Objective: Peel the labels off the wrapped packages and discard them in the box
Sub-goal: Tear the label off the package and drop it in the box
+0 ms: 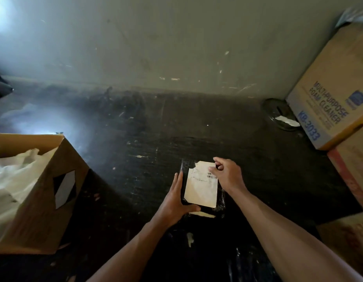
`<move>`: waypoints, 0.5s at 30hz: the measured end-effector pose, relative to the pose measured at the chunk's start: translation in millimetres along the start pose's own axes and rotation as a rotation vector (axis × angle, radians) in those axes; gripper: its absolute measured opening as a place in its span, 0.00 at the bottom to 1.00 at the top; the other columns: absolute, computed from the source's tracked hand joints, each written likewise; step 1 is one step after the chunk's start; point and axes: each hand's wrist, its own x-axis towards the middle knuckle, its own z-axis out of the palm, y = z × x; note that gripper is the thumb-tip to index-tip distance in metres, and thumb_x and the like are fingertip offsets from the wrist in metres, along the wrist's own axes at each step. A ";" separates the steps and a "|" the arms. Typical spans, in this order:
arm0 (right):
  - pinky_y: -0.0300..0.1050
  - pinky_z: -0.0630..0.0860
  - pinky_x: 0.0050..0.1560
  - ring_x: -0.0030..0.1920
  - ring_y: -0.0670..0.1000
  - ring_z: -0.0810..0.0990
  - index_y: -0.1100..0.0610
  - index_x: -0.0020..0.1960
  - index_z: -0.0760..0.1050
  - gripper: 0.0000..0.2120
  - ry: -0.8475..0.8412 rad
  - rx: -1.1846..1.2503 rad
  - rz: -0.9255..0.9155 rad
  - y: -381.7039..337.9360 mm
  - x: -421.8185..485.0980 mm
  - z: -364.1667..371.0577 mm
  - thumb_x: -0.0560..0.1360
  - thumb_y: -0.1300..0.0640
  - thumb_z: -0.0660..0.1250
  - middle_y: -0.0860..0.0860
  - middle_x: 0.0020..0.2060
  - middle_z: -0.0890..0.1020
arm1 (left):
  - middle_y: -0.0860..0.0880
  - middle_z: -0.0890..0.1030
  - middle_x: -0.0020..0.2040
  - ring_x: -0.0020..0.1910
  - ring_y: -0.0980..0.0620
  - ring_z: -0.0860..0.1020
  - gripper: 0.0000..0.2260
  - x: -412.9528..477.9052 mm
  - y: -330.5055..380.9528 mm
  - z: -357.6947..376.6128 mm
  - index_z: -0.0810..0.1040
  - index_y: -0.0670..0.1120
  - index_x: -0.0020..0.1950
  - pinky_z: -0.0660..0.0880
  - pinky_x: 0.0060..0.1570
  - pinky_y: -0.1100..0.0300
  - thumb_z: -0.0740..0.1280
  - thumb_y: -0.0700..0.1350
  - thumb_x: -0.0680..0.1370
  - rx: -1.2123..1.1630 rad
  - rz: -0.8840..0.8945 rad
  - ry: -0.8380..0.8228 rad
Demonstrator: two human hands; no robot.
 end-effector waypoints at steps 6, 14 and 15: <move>0.38 0.71 0.53 0.50 0.46 0.77 0.55 0.66 0.80 0.20 -0.053 -0.054 -0.011 3.5 10.9 -0.7 0.74 0.54 0.75 0.52 0.56 0.81 | 0.54 0.44 0.82 0.80 0.54 0.47 0.57 -0.3 -5.3 13.6 0.39 0.54 0.81 0.55 0.77 0.48 0.80 0.49 0.68 0.007 0.045 0.058; 0.27 0.72 0.40 0.42 0.40 0.81 0.55 0.49 0.86 0.05 0.006 0.098 0.062 1.3 13.3 -2.3 0.74 0.58 0.75 0.45 0.43 0.85 | 0.54 0.52 0.82 0.79 0.52 0.54 0.55 -2.1 -11.0 18.9 0.43 0.57 0.81 0.61 0.75 0.45 0.80 0.50 0.68 -0.032 0.018 0.087; 0.30 0.74 0.44 0.45 0.41 0.82 0.54 0.49 0.86 0.05 0.012 0.136 0.062 1.6 12.2 -2.3 0.74 0.58 0.75 0.45 0.43 0.85 | 0.54 0.53 0.82 0.79 0.52 0.55 0.55 -3.0 -11.1 19.4 0.44 0.57 0.81 0.61 0.75 0.45 0.80 0.50 0.68 -0.032 0.018 0.095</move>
